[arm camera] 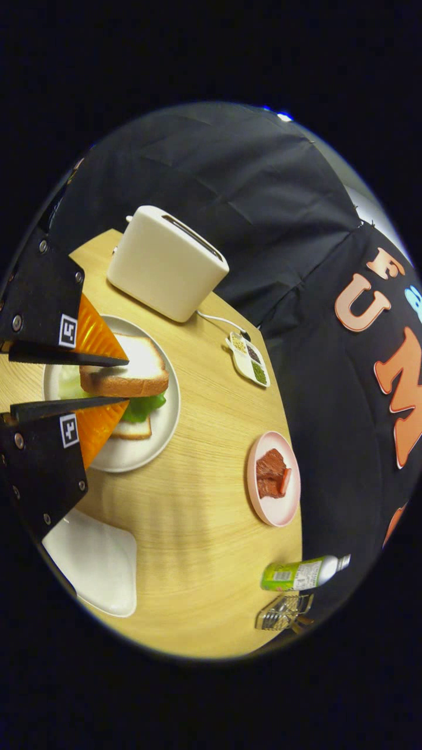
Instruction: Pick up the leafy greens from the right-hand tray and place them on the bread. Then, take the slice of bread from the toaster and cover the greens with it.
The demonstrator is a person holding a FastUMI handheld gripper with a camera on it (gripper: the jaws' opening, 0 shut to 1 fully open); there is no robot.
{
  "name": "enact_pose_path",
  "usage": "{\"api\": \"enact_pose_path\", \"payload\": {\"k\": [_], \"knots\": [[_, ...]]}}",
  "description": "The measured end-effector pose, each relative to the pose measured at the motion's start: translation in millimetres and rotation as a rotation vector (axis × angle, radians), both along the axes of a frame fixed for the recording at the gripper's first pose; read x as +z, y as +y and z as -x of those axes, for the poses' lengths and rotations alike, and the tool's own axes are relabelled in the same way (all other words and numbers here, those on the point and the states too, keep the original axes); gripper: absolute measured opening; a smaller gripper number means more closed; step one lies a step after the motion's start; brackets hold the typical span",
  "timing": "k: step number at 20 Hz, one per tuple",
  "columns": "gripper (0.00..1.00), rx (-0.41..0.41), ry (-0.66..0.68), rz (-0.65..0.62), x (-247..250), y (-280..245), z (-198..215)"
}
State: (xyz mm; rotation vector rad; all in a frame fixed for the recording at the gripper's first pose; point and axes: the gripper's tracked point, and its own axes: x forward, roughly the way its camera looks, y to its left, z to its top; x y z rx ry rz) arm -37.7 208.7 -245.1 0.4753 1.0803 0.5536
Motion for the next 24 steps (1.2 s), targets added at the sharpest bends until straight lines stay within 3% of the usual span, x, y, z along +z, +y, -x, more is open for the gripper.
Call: {"api": "enact_pose_path", "payload": {"k": [4,8,14,18,24], "knots": [[0.43,-0.021,-0.116,0.078,9.3,-19.6,-10.9],[0.51,-0.064,-0.212,0.115,29.8,-42.2,-20.7],[0.73,-0.235,-0.436,0.201,82.8,-100.0,-45.2],[0.81,-0.361,-0.598,0.276,120.2,-146.9,-52.7],[0.89,-0.476,-0.786,0.358,170.6,-191.1,-48.6]]}}
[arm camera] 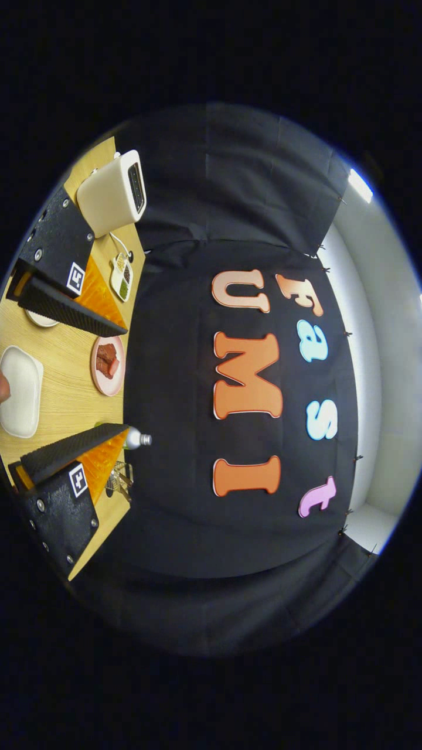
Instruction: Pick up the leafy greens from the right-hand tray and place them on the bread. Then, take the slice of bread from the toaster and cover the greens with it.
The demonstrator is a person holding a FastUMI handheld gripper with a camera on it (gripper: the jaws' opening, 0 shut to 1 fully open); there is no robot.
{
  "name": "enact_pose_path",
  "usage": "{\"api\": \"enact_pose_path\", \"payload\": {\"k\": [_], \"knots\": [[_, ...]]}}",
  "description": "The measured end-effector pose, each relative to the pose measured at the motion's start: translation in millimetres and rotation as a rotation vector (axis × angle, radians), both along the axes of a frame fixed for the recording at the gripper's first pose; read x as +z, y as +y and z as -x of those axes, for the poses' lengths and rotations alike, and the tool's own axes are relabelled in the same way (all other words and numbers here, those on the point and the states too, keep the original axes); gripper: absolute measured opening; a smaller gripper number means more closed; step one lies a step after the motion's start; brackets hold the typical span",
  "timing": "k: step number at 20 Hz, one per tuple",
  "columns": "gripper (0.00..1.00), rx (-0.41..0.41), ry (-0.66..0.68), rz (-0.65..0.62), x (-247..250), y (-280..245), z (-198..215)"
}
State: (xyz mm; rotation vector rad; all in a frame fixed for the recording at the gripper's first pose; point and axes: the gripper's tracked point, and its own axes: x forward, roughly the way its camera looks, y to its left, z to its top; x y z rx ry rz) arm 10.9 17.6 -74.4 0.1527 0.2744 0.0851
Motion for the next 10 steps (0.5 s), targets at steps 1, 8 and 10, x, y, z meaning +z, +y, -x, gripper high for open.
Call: {"api": "enact_pose_path", "payload": {"k": [1,8,10], "knots": [[0.89,-0.009,-0.018,-0.003,6.3,-2.6,1.2],[0.90,-0.079,-0.158,0.012,40.5,-14.0,1.8],[0.91,-0.079,-0.184,0.002,46.2,-11.3,1.9]]}}
